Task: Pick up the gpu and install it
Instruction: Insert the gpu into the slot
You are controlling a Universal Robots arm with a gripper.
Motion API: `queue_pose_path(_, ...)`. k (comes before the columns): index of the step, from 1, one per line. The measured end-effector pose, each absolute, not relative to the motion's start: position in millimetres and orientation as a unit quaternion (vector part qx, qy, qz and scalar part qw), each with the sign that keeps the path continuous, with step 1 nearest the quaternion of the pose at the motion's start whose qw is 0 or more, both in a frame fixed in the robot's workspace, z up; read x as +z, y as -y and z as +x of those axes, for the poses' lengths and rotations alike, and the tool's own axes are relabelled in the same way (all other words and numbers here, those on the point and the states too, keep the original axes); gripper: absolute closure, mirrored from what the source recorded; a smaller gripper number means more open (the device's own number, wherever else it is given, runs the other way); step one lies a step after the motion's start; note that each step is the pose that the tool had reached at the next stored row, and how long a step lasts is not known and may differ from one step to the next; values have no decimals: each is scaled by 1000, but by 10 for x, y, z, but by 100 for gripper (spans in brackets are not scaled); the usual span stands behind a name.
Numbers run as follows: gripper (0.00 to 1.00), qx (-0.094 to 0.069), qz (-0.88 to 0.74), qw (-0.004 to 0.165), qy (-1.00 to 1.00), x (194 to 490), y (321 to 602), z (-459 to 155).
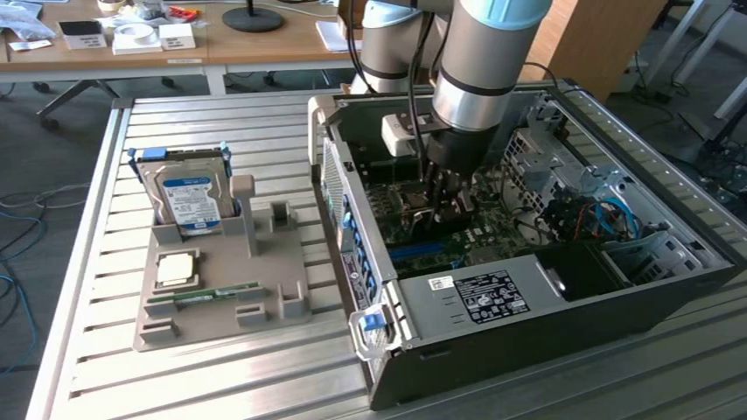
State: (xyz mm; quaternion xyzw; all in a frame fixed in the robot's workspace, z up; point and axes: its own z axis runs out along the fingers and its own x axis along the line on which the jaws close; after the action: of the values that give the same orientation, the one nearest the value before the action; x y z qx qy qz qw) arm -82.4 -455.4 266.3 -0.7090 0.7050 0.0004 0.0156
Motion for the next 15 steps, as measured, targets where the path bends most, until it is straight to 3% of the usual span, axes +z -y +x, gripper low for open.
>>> queue_pose_path(15, 73, 0, -708, 15, -706, 2646, 4555, -830)
